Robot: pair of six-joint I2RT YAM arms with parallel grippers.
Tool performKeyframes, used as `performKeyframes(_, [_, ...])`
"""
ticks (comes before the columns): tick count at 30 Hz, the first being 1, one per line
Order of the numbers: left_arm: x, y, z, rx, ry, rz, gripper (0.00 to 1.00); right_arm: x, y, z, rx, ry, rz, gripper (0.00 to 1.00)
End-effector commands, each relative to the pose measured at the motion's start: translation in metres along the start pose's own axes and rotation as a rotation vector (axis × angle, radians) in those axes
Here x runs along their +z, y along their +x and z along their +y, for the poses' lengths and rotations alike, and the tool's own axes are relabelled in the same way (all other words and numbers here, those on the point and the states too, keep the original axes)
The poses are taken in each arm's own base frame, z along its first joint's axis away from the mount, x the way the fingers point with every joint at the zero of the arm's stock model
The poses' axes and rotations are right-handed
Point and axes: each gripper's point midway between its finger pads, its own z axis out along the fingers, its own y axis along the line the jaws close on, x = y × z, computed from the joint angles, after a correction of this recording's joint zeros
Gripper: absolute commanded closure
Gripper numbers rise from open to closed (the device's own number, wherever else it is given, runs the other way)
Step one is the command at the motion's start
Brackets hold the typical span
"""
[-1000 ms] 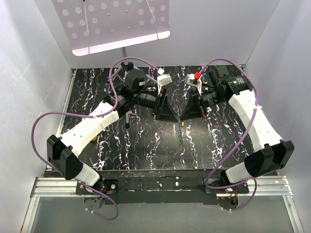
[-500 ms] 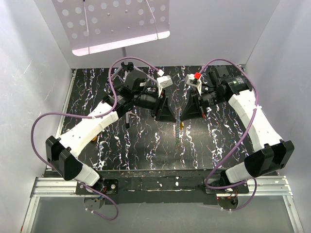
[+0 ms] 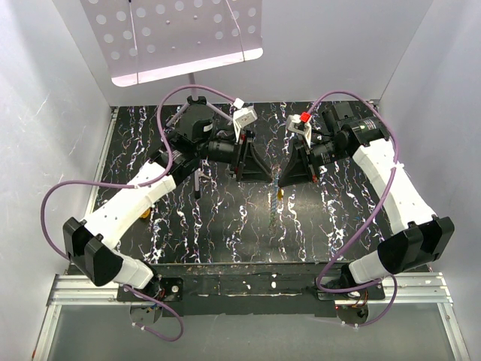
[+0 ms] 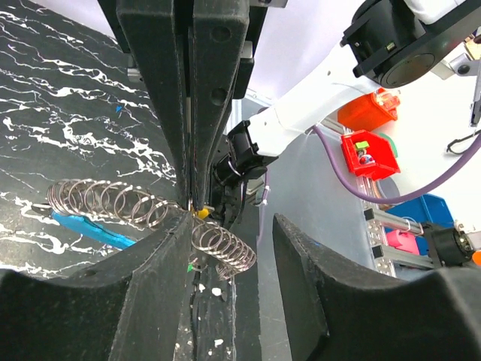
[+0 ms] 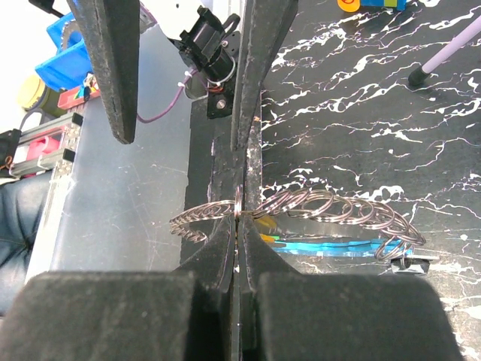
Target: Put the keys on the keyring
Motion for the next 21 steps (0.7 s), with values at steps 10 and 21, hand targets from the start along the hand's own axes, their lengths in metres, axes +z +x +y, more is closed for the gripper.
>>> performKeyframes(10, [0.014, 0.015, 0.011, -0.004, -0.028, 0.047, 0.63, 0.002, -0.007, 0.009, 0.022, -0.057, -0.039, 0.99])
performKeyframes(21, [0.015, 0.022, 0.016, -0.004, -0.051, 0.072, 0.67, 0.003, -0.007, 0.008, 0.031, -0.063, -0.042, 0.99])
